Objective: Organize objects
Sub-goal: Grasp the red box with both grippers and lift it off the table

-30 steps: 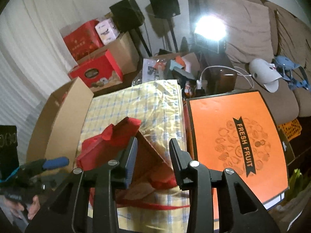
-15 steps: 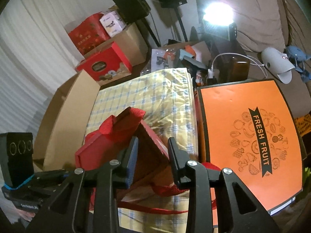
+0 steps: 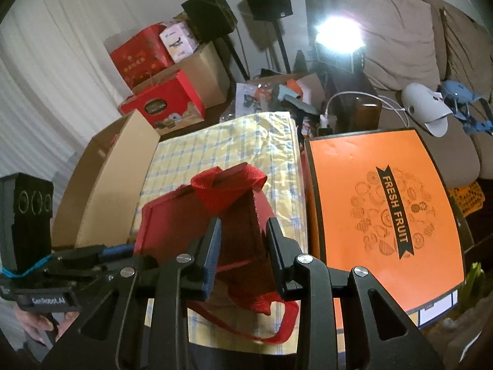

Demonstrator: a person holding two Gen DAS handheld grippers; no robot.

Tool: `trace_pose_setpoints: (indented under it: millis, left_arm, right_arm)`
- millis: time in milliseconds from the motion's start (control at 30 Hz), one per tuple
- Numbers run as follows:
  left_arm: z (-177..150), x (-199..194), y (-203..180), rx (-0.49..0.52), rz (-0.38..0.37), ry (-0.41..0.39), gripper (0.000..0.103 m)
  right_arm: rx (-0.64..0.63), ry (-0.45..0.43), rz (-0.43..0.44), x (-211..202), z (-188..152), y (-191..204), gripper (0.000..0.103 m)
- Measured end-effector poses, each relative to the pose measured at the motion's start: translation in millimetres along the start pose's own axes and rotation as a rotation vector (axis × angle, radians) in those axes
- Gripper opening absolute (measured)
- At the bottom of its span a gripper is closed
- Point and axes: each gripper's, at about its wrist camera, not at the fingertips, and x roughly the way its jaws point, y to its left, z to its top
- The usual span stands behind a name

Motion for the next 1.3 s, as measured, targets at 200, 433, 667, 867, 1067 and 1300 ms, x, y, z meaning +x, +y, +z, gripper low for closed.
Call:
trace_pose_setpoints:
  millis: [200, 433, 667, 867, 1067, 1300]
  left_arm:
    - [-4.5, 8.3, 6.0, 0.011, 0.011, 0.024, 0.049]
    - [-6.2, 18.2, 16.2, -0.03, -0.001, 0.035, 0.063]
    - [-7.6, 28.1, 15.0, -0.052, -0.037, 0.049, 0.068]
    - [-4.8, 21.6, 7.1, -0.045, -0.014, 0.031, 0.064]
    - [5.9, 0.4, -6.5, -0.02, -0.019, -0.016, 0.065]
    - [27.9, -43.6, -18.3, 0.008, -0.005, -0.093, 0.065]
  right_arm:
    - [0.05, 0.022, 0.033, 3.7, -10.2, -11.1, 0.034]
    - [0.083, 0.054, 0.063, 16.2, -9.7, -21.8, 0.049]
    - [0.083, 0.084, 0.114, 27.3, -11.5, -16.3, 0.059]
    - [0.056, 0.06, 0.076, 18.4, -10.5, -5.7, 0.059]
    - [0.001, -0.011, 0.029, -11.1, 1.4, 17.3, 0.059]
    - [-0.031, -0.074, 0.034, -36.5, 29.0, 46.7, 0.059]
